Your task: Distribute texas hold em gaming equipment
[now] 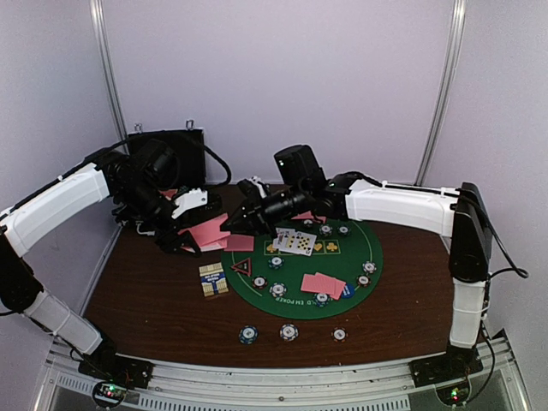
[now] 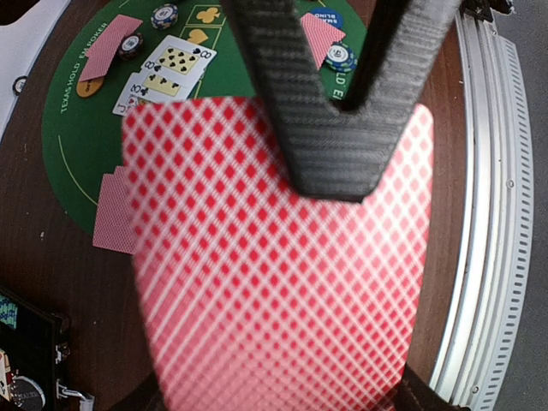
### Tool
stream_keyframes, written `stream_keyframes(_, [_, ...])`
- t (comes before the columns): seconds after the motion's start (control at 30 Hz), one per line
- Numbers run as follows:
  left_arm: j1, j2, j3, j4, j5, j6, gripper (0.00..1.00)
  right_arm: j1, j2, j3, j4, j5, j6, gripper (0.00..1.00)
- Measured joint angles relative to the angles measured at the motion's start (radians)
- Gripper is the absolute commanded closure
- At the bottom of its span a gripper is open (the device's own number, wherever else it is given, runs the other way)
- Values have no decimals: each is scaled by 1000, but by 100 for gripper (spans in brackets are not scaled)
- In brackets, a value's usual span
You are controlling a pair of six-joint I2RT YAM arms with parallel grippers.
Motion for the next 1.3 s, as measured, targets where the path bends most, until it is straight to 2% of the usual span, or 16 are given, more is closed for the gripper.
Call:
stream_keyframes(0.23, [0,0,0,1,0,0,100,-45,-9,21,-164,2,-121,100])
stream_keyframes(0.57, [0,0,0,-1,-3,0,100,-243,-121,23,-444,59,-354,100])
stream_keyframes(0.77, [0,0,0,-1,-3,0,100,-303,-167,-28,-448,58,-372,100])
stream_keyframes(1.0, [0,0,0,0,-2,0,100,-397,-179,-181,-396,42,-372,100])
stream_keyframes(1.3, [0,0,0,-1,-2,0,100,-555,-95,-273,-349,36,-446,100])
